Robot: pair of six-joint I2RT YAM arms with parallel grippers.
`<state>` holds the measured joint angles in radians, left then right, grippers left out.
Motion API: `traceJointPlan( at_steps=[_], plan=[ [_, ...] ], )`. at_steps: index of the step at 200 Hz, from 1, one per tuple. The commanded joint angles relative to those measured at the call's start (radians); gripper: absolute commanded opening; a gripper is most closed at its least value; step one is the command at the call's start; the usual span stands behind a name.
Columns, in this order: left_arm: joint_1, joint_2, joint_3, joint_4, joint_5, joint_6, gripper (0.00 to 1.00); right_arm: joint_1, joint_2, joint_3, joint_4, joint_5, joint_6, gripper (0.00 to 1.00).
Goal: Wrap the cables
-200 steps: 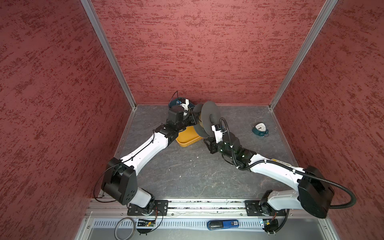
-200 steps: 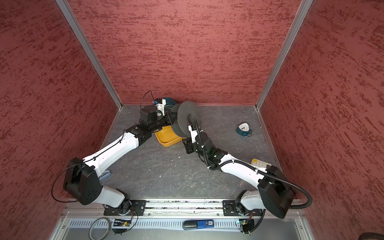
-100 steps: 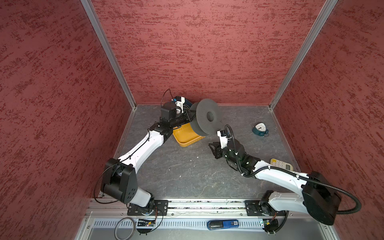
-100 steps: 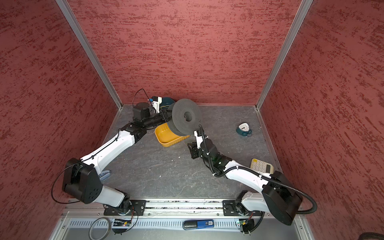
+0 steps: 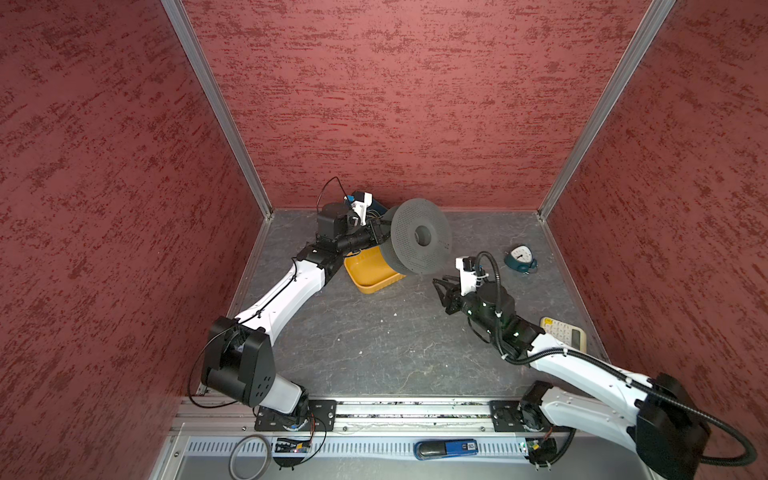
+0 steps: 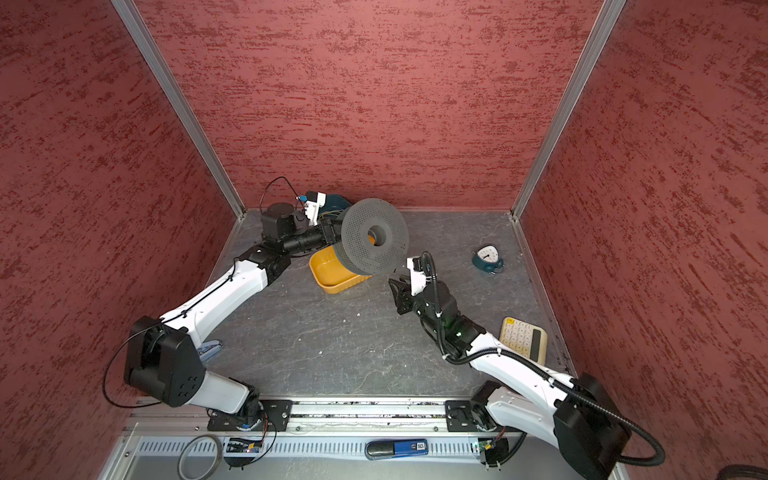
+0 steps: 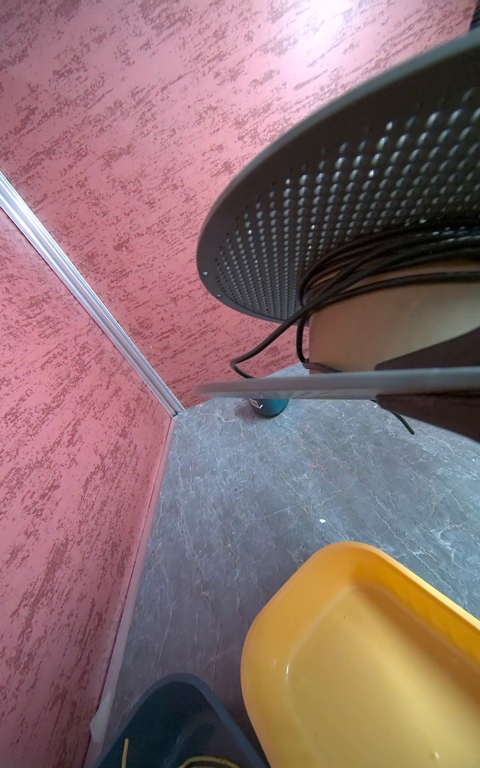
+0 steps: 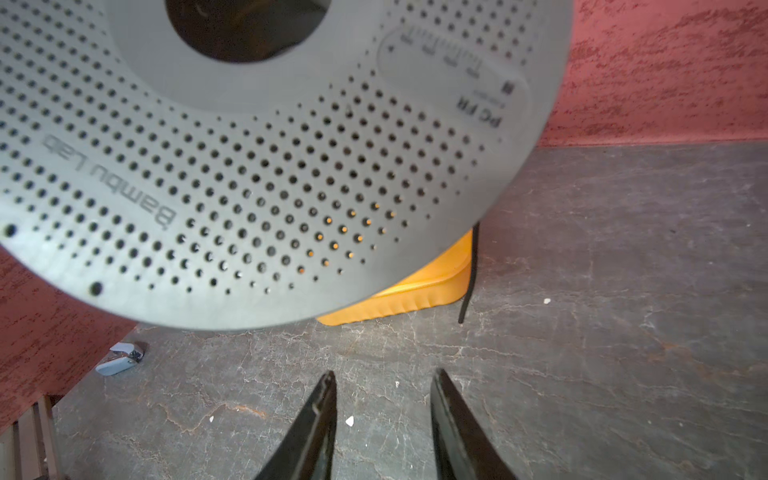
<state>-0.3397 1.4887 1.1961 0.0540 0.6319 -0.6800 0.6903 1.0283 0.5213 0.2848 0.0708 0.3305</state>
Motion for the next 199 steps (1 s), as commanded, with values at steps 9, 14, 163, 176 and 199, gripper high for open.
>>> traceJointPlan(
  at_steps=[9,14,163,176,199],
  plan=[
    [0.025,-0.027,0.05,0.073,0.075,0.017,0.0,-0.044,-0.085,-0.037,-0.038,-0.057,-0.016,0.42],
    [0.029,-0.027,0.053,0.069,0.082,0.019,0.0,-0.056,-0.1,-0.044,-0.038,-0.077,-0.012,0.43],
    [0.084,0.042,0.112,0.104,0.291,-0.047,0.0,-0.598,0.248,0.071,0.478,-1.085,0.391,0.62],
    [0.084,0.047,0.115,0.106,0.298,-0.051,0.0,-0.609,0.294,0.078,0.581,-1.117,0.455,0.65],
    [0.082,0.055,0.116,0.122,0.303,-0.066,0.0,-0.612,0.383,0.117,0.693,-1.152,0.523,0.68]
  ],
)
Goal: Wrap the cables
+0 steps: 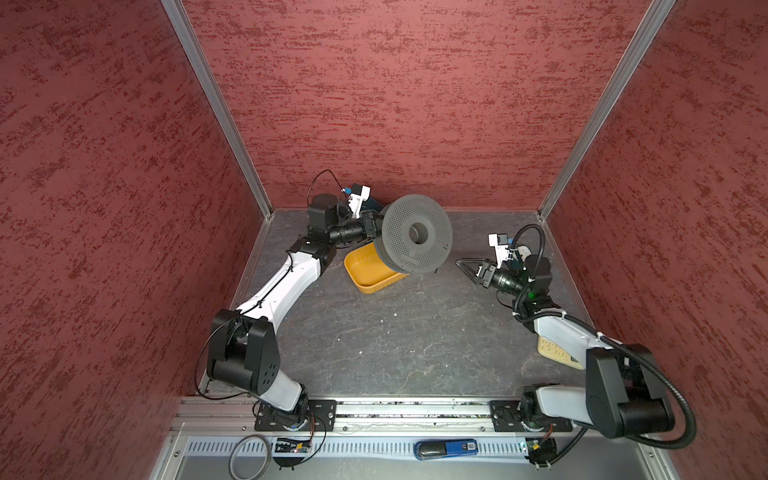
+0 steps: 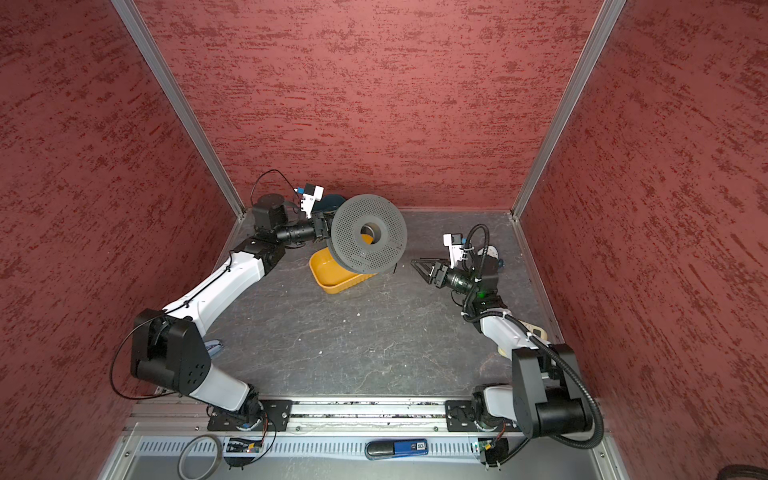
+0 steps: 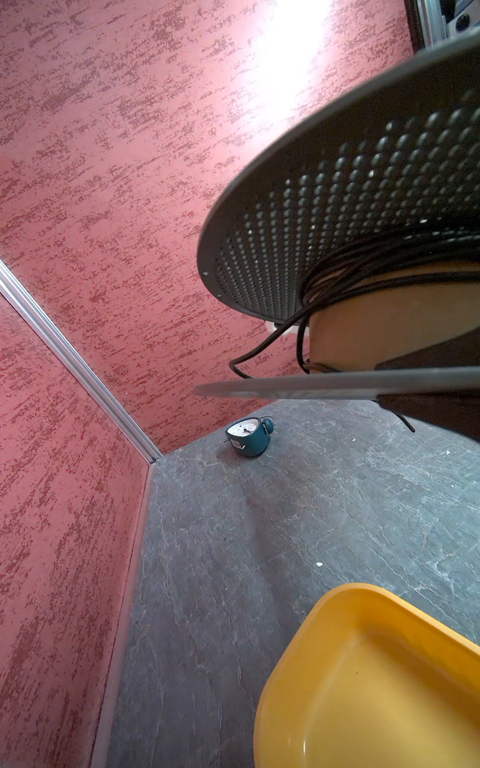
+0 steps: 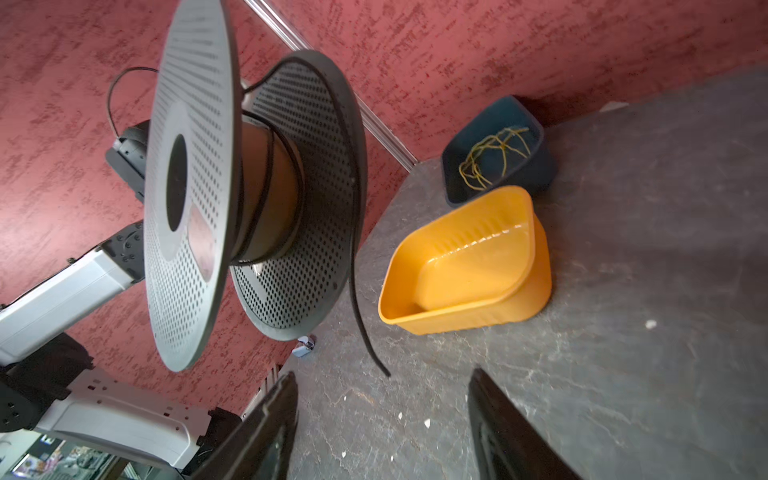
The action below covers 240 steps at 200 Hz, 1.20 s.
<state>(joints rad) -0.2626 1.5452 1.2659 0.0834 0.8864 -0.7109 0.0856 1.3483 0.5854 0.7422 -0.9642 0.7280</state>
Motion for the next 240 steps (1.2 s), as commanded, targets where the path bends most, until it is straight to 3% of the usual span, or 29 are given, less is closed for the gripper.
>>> traceJointPlan(
  at_steps=[1,55,151,240],
  plan=[
    [0.004,-0.002,0.047,0.093,0.049,-0.036,0.0,-0.008,0.066,0.055,0.239,-0.118,0.128,0.68],
    [-0.016,0.013,0.055,0.099,0.06,-0.048,0.0,-0.008,0.265,0.148,0.555,-0.171,0.36,0.65],
    [-0.072,0.074,0.116,0.094,0.06,-0.057,0.0,-0.004,0.477,0.277,0.888,-0.211,0.646,0.54],
    [-0.094,0.116,0.138,0.11,0.076,-0.066,0.0,0.0,0.498,0.265,0.888,-0.206,0.64,0.15]
  ],
)
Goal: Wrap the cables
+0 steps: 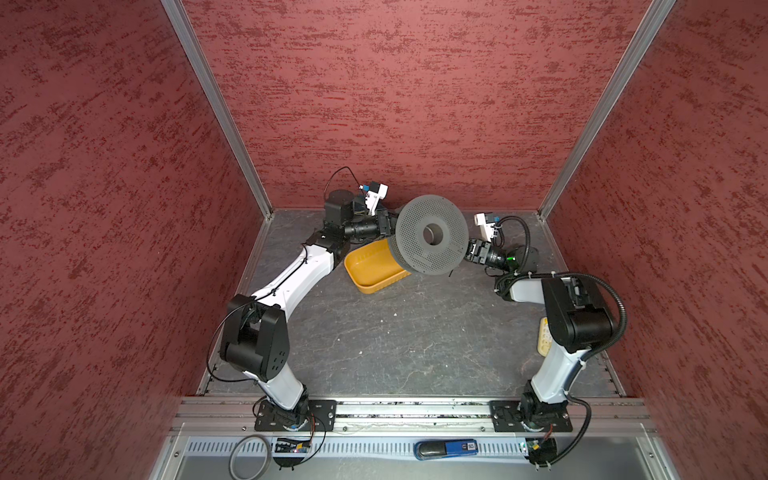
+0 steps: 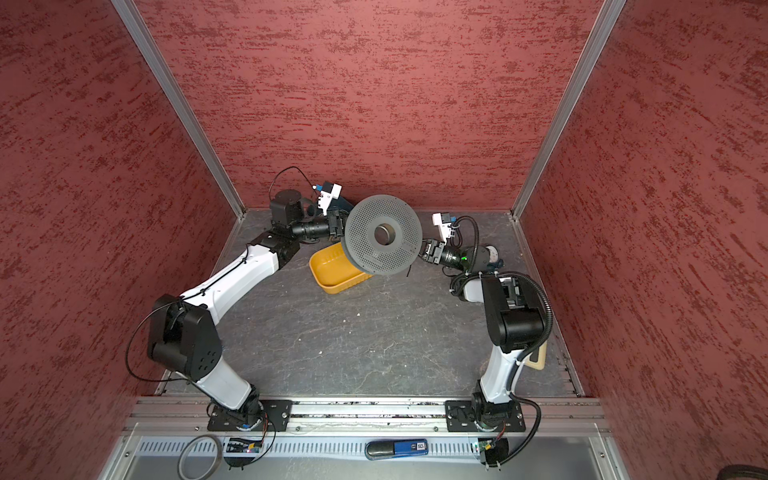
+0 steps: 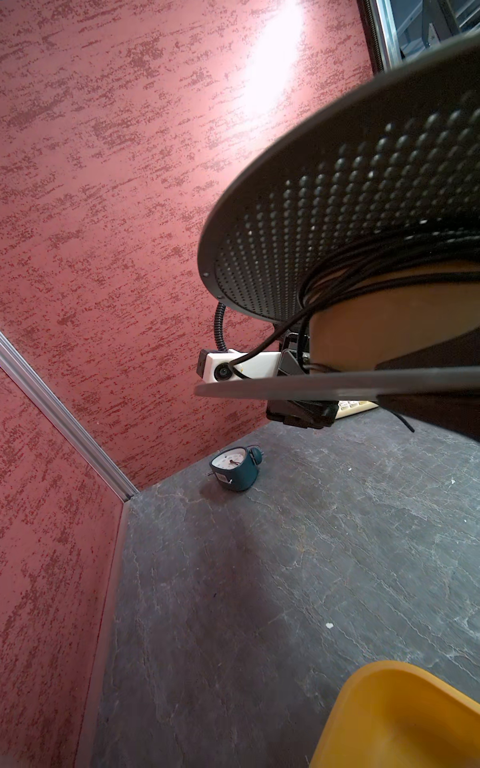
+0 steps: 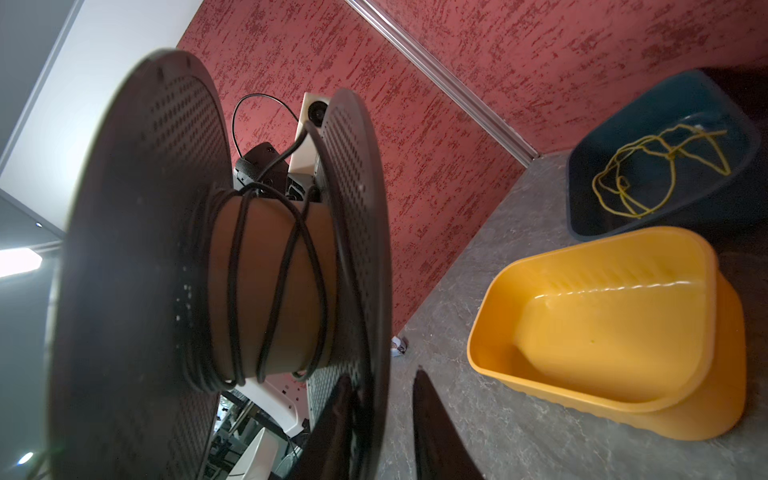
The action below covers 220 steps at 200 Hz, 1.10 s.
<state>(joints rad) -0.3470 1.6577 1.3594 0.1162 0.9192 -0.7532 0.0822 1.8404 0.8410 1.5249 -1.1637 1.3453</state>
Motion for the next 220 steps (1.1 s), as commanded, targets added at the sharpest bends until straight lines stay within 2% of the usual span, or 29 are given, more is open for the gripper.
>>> traceJointPlan(
  at_steps=[1,32,67,89,139,220],
  plan=[
    [-0.01,0.004,0.044,0.078,0.044,-0.024,0.0,0.004,0.006,0.01,0.106,-0.007,0.023,0.15],
    [-0.004,0.008,0.039,0.076,0.043,-0.016,0.0,0.004,0.004,0.005,0.104,0.002,0.044,0.0],
    [0.006,0.007,0.038,0.033,0.032,0.014,0.0,0.0,0.005,-0.003,0.104,0.031,0.092,0.0],
    [0.009,0.006,0.034,-0.014,0.012,0.045,0.12,0.0,-0.006,-0.019,0.083,0.061,0.1,0.0],
    [0.023,0.004,0.016,-0.042,0.001,0.05,0.32,-0.001,-0.043,-0.058,-0.064,0.172,0.097,0.0],
    [0.05,-0.036,-0.053,-0.075,-0.04,0.066,0.49,-0.022,-0.143,-0.135,-0.125,0.268,0.123,0.0]
  ],
)
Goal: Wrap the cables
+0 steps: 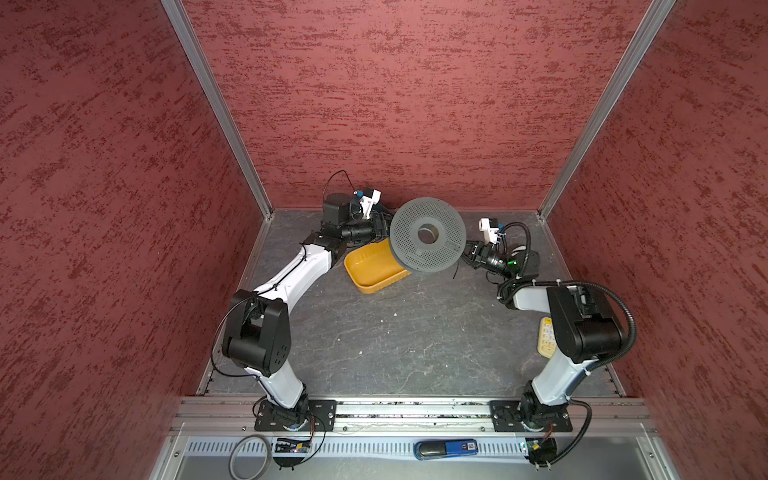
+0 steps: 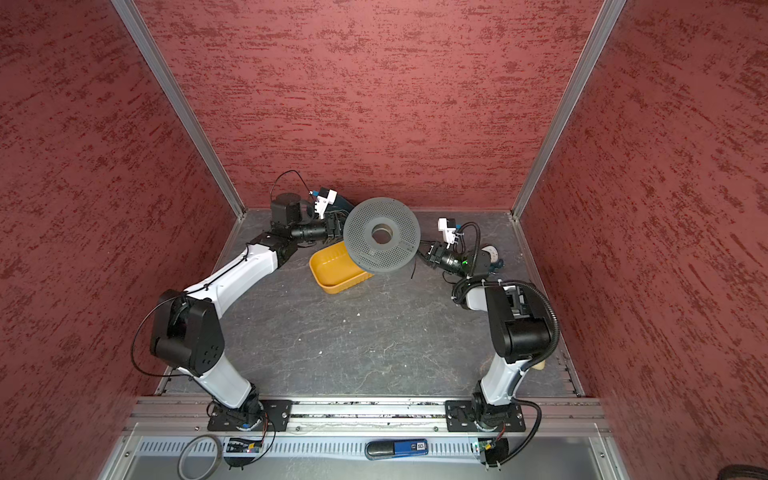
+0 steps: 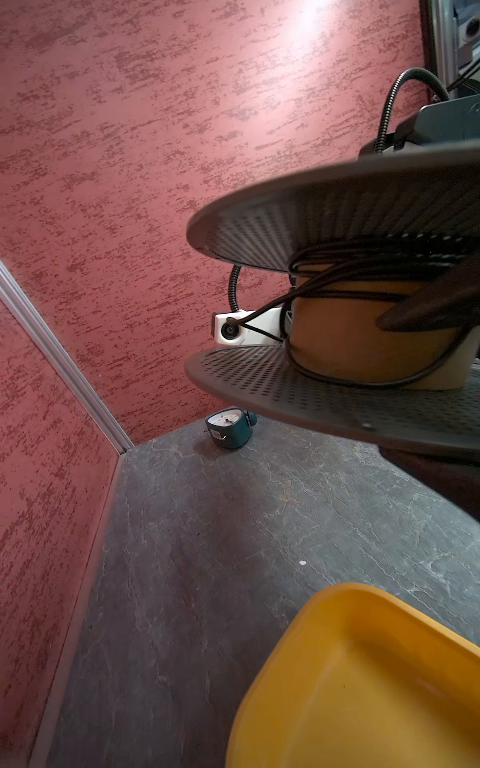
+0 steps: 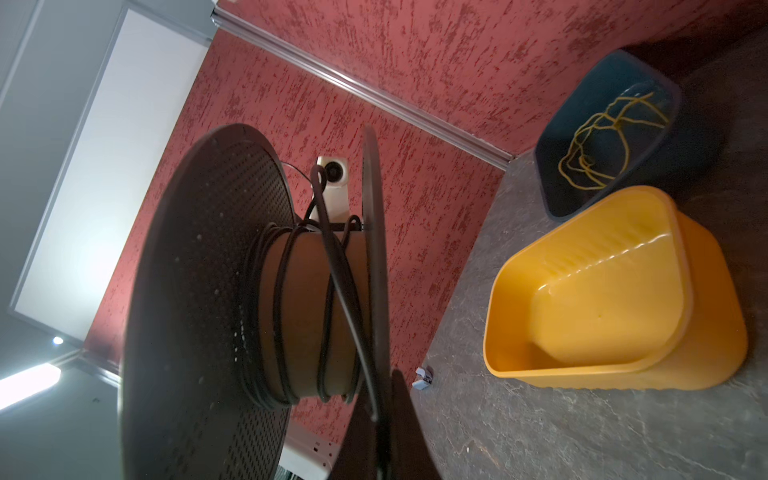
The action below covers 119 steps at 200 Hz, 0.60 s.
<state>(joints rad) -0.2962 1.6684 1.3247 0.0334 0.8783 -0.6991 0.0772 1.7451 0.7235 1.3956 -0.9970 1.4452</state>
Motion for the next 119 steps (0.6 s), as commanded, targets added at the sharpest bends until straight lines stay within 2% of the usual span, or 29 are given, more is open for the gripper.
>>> traceJointPlan(
  at_steps=[1,48,119],
  plan=[
    [0.0,-0.046,-0.019,0.008,0.001,0.012,0.49,-0.017,-0.049,-0.018,0.004,0.102,0.023,0.0],
    [0.013,-0.071,-0.052,-0.061,-0.03,0.049,0.54,-0.066,-0.084,-0.098,0.017,0.158,0.03,0.0],
    [0.014,-0.21,-0.174,-0.095,-0.092,0.096,0.56,-0.154,-0.045,-0.252,0.104,0.191,0.0,0.0]
  ],
)
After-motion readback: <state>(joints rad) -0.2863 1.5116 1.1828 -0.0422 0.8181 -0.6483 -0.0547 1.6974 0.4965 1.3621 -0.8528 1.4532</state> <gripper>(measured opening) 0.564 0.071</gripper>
